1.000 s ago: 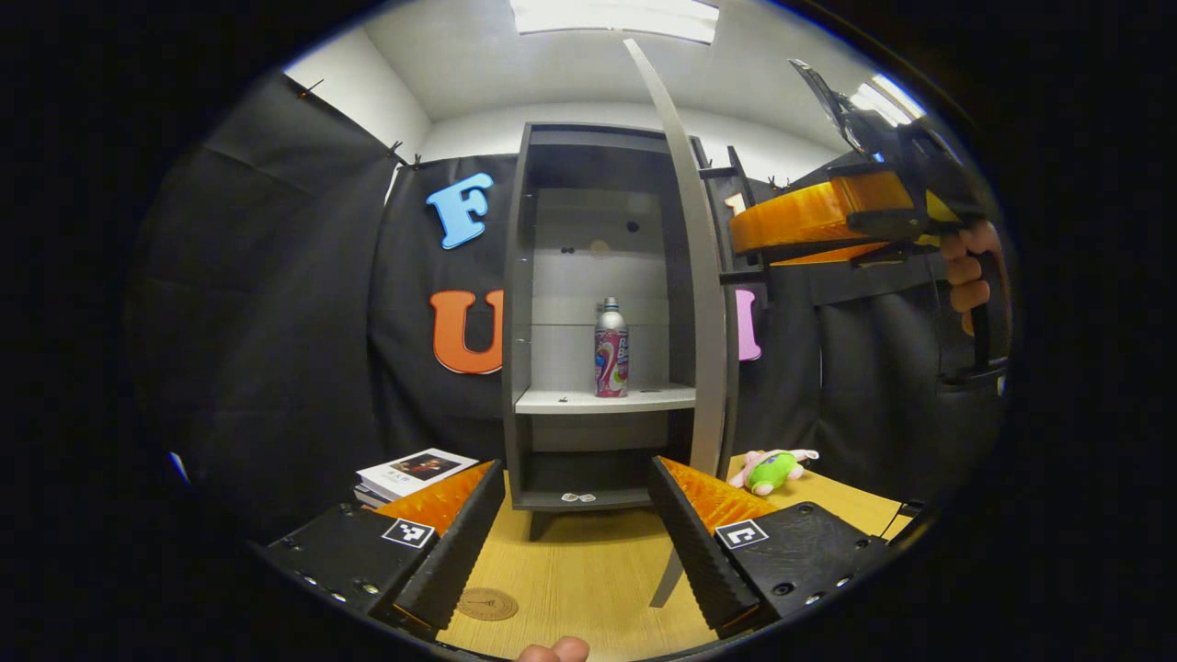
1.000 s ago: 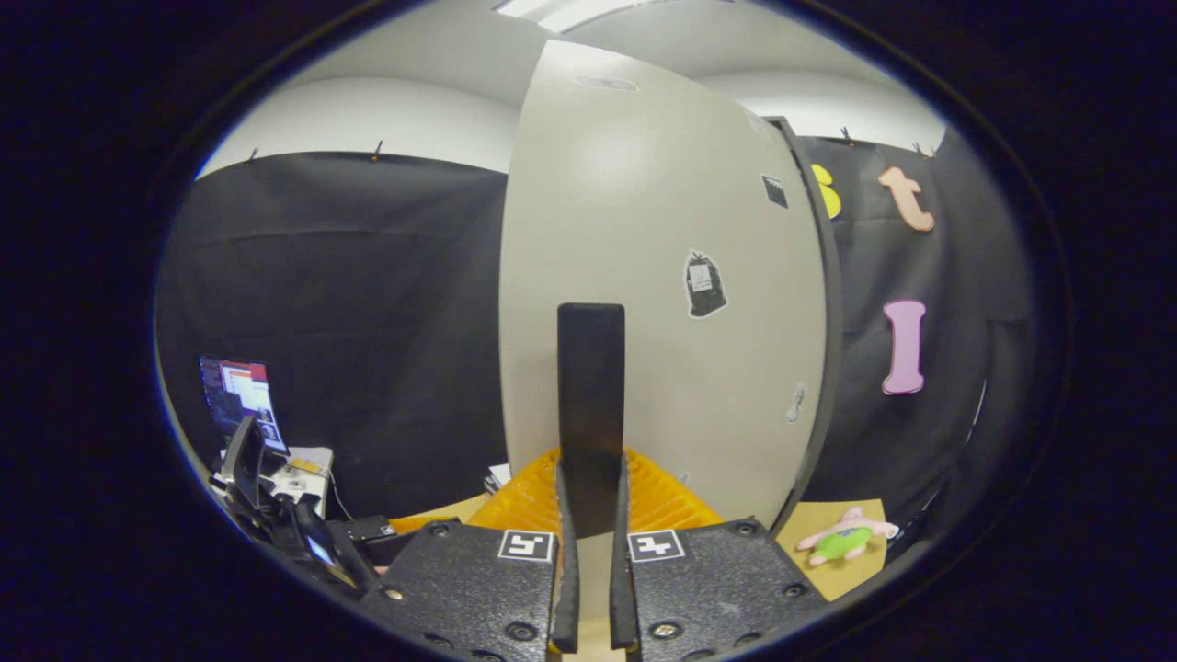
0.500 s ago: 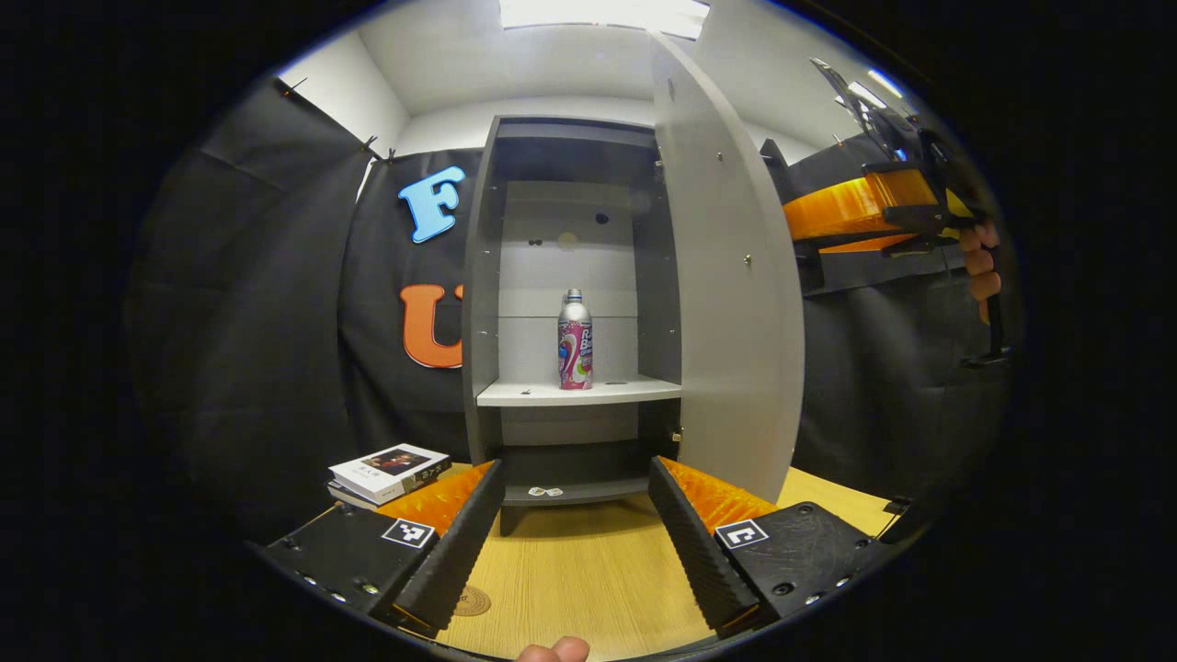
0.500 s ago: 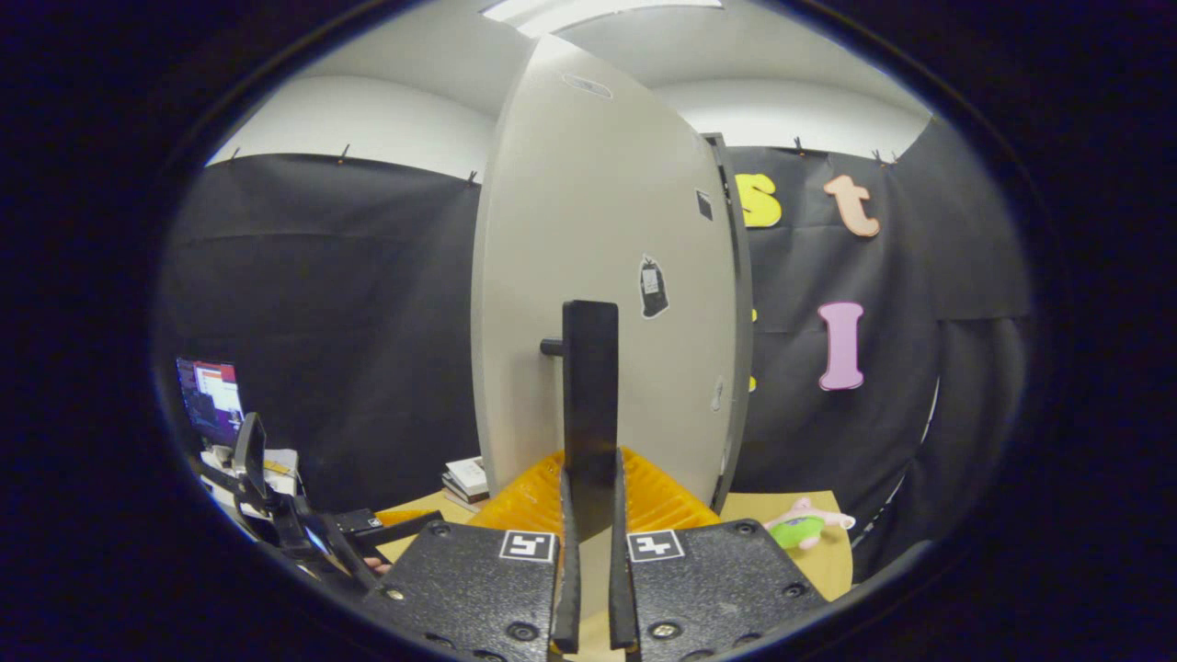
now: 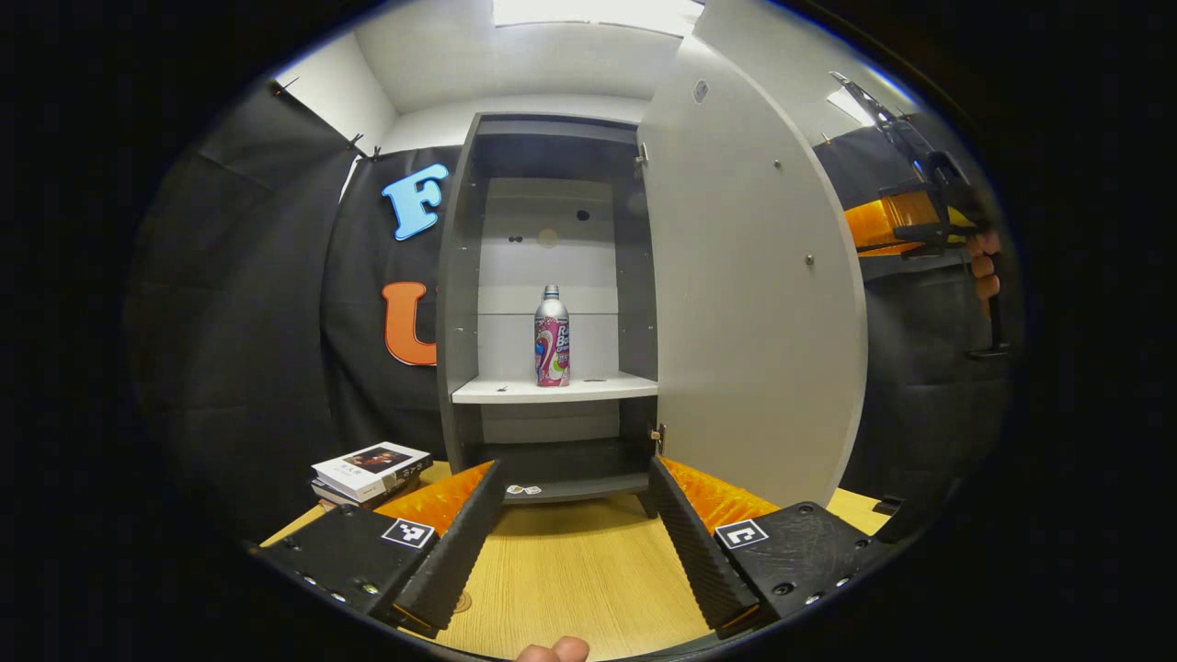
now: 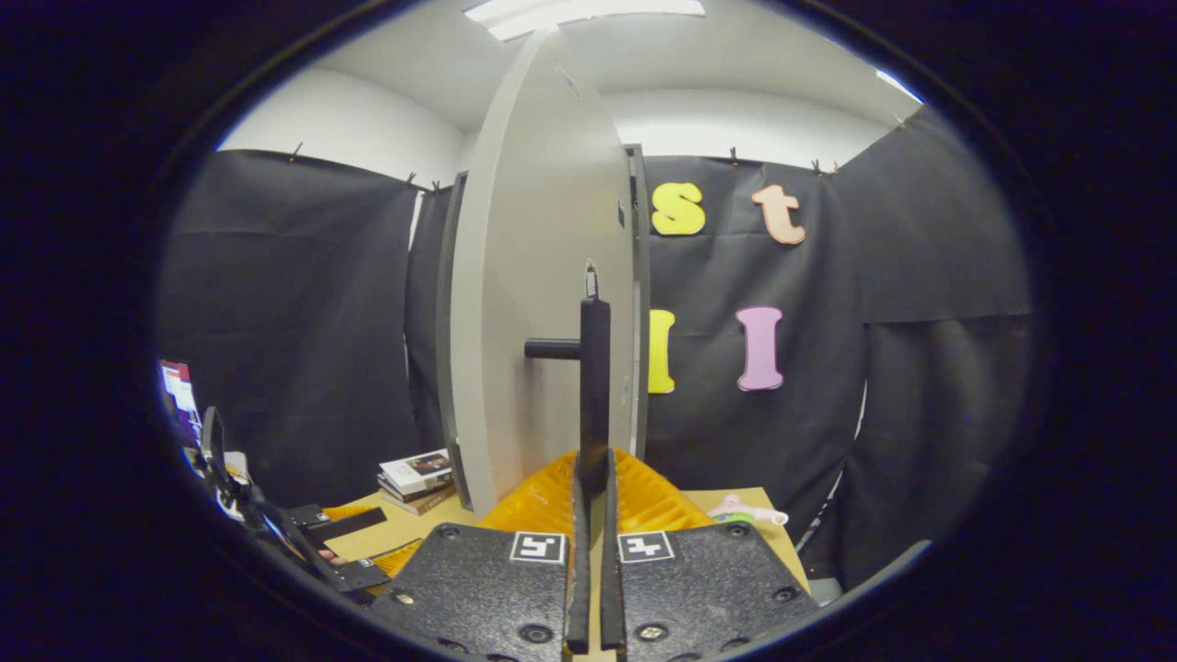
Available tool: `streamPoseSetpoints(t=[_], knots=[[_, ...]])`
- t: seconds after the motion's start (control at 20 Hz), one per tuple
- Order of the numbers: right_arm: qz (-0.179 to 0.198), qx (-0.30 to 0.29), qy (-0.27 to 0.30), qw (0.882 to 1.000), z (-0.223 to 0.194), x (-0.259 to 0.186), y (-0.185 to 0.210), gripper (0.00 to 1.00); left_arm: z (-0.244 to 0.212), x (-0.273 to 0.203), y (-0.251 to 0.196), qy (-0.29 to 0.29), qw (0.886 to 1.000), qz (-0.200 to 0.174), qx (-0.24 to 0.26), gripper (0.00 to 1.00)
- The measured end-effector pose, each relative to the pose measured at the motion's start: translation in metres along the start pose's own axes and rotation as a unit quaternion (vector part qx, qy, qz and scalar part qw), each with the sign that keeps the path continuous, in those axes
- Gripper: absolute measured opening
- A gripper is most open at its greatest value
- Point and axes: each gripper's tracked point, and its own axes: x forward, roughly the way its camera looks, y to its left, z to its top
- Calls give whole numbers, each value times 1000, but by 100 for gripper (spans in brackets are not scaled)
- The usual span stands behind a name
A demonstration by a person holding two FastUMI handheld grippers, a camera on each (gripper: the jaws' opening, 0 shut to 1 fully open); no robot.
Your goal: Open the cabinet door with the right hand, grasp the bottle in the cabinet with the left hand and place it on the coaster, then close the cabinet door with the right hand.
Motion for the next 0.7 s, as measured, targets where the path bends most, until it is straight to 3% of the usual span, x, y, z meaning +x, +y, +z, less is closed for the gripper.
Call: streamPoseSetpoints(t=[0.3, 0.7], knots=[[-32, 9, -6, 999, 2, -2, -27, 4, 3, 5, -6, -3, 1000, -1, 0, 95], [8, 12, 0, 1000, -2, -23, -26, 4, 10, 18, -10, -15, 1000, 2, -5, 95]])
